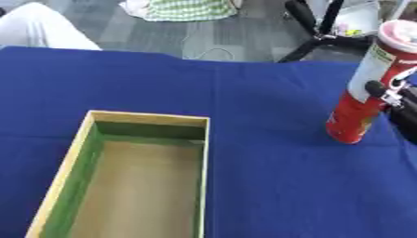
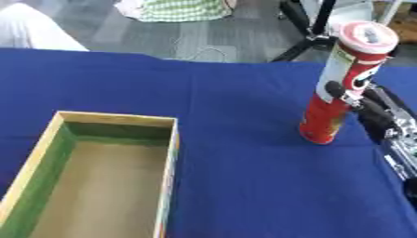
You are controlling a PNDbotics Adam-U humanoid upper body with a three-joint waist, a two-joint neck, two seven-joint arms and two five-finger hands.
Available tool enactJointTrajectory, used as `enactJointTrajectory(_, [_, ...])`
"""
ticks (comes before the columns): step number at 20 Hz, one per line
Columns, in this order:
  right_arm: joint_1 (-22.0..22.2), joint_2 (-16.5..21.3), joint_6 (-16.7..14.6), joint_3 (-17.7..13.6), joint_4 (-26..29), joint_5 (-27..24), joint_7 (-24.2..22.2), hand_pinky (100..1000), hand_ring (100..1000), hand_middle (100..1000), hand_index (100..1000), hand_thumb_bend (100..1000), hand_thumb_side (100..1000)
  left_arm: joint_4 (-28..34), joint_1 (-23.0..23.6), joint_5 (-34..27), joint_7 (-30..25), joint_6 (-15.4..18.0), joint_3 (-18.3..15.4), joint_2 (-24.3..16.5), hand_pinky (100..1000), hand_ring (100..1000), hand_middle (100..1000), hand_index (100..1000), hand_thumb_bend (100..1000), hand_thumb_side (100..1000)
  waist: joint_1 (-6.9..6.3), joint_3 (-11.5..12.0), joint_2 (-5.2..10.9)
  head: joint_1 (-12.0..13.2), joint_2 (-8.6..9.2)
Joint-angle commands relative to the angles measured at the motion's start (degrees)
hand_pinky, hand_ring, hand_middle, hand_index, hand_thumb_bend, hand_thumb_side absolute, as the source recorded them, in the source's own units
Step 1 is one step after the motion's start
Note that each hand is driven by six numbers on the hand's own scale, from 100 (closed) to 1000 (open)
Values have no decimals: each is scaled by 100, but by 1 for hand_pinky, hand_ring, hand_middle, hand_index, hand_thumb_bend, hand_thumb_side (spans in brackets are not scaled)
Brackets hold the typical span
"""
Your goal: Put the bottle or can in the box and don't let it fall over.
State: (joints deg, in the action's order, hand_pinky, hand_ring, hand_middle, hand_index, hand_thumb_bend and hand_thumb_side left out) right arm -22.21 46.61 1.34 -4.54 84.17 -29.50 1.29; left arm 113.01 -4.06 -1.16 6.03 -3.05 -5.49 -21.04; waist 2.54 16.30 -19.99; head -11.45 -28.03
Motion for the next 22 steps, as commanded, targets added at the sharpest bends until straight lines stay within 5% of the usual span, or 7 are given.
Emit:
enactJointTrajectory(1, [-82,243,22,-61,32,-35,31,971,1000,1000,869,1000,525,100,-33,20,-27,11,-19,-44,976,817,837,830,100,683,-11,10,75,-2,91])
enactJointTrajectory(22, [-134,189,140,-22,-10,-698,236,967,1000,1000,697,979,357,99,-29,27,-46,3,-23,-7,980,817,839,830,100,683,7,32,58,16,208])
